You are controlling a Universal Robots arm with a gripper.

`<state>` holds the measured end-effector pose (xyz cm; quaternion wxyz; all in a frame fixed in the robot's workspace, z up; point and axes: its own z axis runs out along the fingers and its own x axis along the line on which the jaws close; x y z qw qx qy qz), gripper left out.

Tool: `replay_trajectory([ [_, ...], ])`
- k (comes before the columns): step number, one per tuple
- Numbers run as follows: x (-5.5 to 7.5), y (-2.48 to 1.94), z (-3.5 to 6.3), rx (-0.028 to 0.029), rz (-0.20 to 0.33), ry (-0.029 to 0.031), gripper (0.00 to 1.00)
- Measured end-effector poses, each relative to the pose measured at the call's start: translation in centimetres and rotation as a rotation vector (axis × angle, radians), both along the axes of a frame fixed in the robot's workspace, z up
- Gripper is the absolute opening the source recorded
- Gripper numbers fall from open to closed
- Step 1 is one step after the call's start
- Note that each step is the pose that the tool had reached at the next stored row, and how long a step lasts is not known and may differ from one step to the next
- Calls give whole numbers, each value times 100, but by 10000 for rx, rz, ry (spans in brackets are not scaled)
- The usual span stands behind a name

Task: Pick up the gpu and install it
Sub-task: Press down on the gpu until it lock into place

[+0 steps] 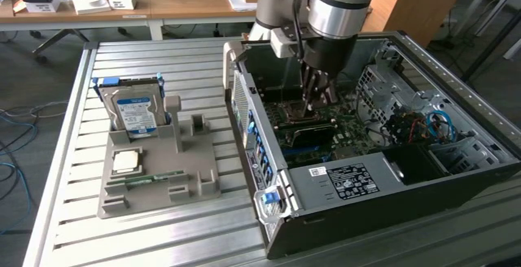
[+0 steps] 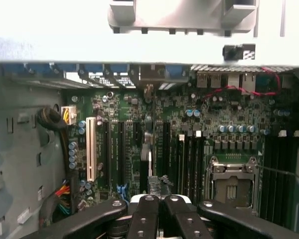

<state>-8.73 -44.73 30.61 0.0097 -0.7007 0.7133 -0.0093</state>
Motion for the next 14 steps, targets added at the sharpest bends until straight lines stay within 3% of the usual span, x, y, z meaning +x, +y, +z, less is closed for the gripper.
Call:
replay_trajectory([
  [14,-28,1,-130,0,0,0,11],
])
